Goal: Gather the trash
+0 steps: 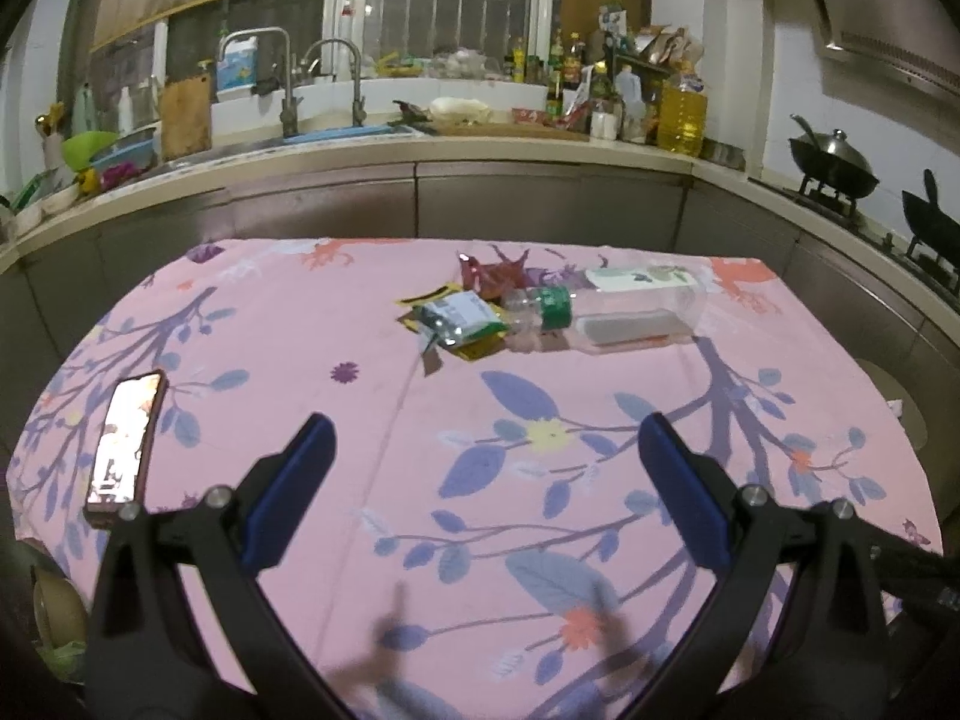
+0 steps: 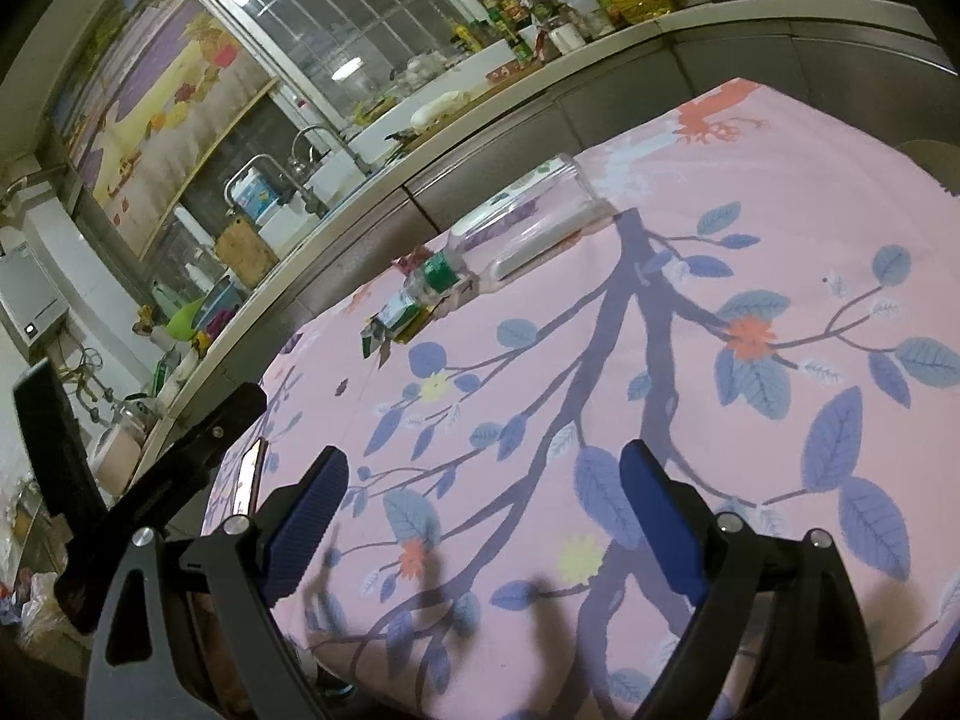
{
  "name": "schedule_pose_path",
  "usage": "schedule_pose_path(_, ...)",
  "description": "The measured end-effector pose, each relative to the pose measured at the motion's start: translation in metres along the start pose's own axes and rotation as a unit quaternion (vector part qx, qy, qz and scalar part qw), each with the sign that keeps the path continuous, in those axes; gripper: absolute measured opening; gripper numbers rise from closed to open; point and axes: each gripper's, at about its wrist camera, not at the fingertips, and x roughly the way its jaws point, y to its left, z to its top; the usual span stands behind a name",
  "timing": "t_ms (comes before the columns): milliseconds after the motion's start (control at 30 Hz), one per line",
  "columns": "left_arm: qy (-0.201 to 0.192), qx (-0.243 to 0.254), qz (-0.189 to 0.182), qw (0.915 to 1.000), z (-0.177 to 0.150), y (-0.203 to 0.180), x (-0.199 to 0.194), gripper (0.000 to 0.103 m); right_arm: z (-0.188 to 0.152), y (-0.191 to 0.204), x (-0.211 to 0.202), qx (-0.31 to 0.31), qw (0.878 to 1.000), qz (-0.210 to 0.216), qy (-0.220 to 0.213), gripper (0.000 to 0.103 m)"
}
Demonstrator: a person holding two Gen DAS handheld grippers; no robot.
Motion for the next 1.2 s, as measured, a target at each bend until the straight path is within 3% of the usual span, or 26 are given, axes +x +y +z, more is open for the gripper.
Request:
schedule_pose_path(100,0.015,-0.007,-0.013,0.9998,0.013,0.006,0.009,0.097,0.009,-0.002,-0.006,-0.006,1.0,-0.02,-0.019,0.089)
schedule_pose_path(200,0.001,-0.001,0.011,0.9999,0.024,0.007,0.012,0.097,0.02,0.006,-0.011,-0.025,0.999,-0.029,-0.037,0.089)
schedule_pose_path(400,-0.005,0.005,0.016,0.9998,0.042,0.012,0.016,0.097,0.044,0.023,-0.014,-0.046,0.997,-0.018,-0.066,0.089)
schedule_pose_path(500,-0.003,-0.015,0.005,0.9999,0.042,0.021,0.018,0.097,0.042,0.028,-0.007,-0.043,0.997,-0.005,-0.06,0.089)
schedule_pose_path(667,0.007,0.0,0.025,0.9997,0.037,0.023,0.024,0.097,0.033,0.024,0.004,-0.031,0.999,-0.007,-0.031,0.089)
schedule_pose_path(867,-0.002,0.019,0.04,0.999,0.033,0.02,0.023,0.097,0.032,0.02,0.001,-0.025,0.999,-0.009,-0.035,0.089)
schedule_pose_path(1200,0.015,0.025,0.052,0.9982,0.03,0.022,0.03,0.097,0.028,0.023,0.001,-0.027,0.999,-0.008,-0.028,0.088)
